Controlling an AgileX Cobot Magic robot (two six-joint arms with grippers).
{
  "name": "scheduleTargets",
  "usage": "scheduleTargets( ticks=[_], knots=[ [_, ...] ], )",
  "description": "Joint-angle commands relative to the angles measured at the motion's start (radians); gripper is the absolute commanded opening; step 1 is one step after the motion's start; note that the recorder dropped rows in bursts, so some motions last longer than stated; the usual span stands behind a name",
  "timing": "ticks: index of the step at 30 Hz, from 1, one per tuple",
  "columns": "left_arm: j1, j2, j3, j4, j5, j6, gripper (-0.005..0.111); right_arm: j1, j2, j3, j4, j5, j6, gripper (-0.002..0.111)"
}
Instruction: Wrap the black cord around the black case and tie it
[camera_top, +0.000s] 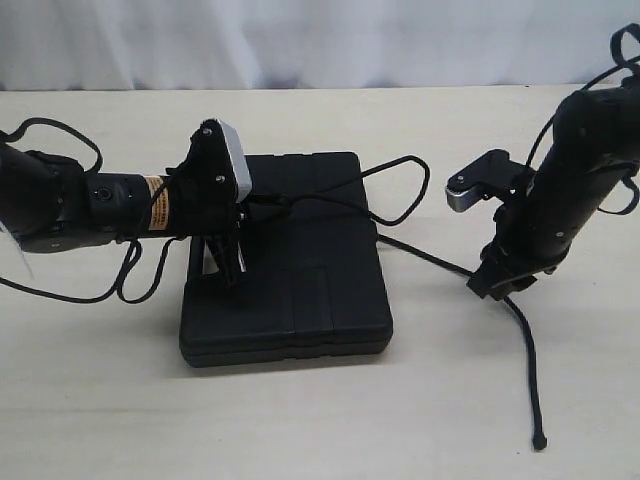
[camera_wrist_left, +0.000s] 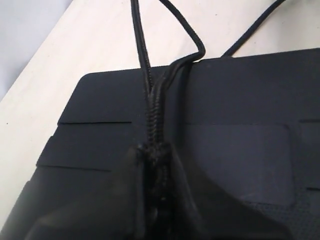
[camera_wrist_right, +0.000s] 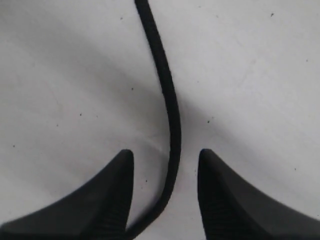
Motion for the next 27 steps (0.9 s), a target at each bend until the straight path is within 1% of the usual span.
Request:
scheduleTargets(
  ticks=[1,8,9,10,11,12,14,17,19,20,23,27],
  knots=[
    [-0.002,0.001,0.000,0.006,-0.017,0.030,0.000,0.000,0.039,0.000,-0.010,-0.051,0.006,0.040],
    [-0.002,0.001,0.000,0.006,-0.031,0.054,0.000,0.000,0.110,0.000,-0.010,-0.107,0.002,0.039],
    [-0.002,0.001,0.000,0.006,-0.031,0.054,0.000,0.000,0.115,0.000,-0.010,-0.116,0.002,0.037],
    [-0.002,0.001,0.000,0.008,-0.032,0.064,0.000,0.000,0.119,0.000,-0.014,-0.138,0.006,0.027],
    [-0.002,0.001,0.000,0.012,-0.032,0.077,0.000,0.000,0.115,0.000,-0.014,-0.146,0.009,0.011],
    [-0.002,0.001,0.002,0.014,-0.032,0.098,0.000,-0.002,0.101,0.000,-0.005,-0.148,0.023,0.004],
    [-0.002,0.001,0.002,0.037,-0.032,0.110,0.000,-0.015,0.067,0.000,-0.001,-0.145,0.050,0.004],
    [-0.002,0.001,0.002,0.104,-0.036,0.149,0.000,-0.099,0.017,-0.047,0.085,-0.091,0.128,0.004],
    [-0.002,0.001,0.002,0.192,-0.044,0.201,0.000,-0.178,0.005,-0.082,0.287,-0.073,0.126,0.004],
    [-0.002,0.001,0.002,0.208,-0.049,0.206,0.000,-0.194,0.007,-0.086,0.332,-0.080,0.126,0.004],
    [-0.002,0.001,0.002,0.219,-0.069,0.208,0.000,-0.232,0.016,-0.094,0.360,-0.171,0.128,0.004],
    [-0.002,-0.013,0.002,0.273,-0.166,0.243,0.000,-0.245,0.021,-0.094,0.364,-0.302,0.128,0.004]
  ],
)
